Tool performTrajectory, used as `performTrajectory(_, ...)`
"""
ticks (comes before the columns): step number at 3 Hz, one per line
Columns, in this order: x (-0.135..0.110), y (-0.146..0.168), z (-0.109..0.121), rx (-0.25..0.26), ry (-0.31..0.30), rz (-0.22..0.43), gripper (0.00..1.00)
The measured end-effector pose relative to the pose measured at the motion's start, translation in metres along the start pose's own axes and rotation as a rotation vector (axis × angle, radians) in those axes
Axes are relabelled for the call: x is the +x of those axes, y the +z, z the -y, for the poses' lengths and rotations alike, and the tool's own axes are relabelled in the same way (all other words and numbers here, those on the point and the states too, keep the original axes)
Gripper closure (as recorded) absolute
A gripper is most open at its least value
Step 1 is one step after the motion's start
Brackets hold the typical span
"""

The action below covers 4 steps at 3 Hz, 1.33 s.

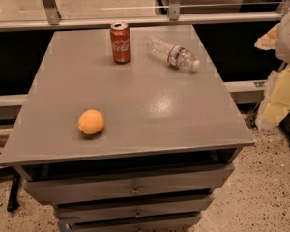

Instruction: Move coke can near orange

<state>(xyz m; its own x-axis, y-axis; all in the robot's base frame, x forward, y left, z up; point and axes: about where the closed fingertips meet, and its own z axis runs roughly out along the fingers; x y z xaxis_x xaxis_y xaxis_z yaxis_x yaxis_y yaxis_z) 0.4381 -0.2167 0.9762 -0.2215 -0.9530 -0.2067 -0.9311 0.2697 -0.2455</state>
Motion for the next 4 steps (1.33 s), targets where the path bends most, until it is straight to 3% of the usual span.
performTrajectory(1, 0.000, 0.000, 0.000, 0.000, 0.000, 0.000, 0.00)
performTrajectory(2, -0.013, 0.017, 0.013, -0.018, 0.066, 0.085, 0.00)
performTrajectory(4, -0.087, 0.083, 0.066, -0.043, 0.247, 0.387, 0.00)
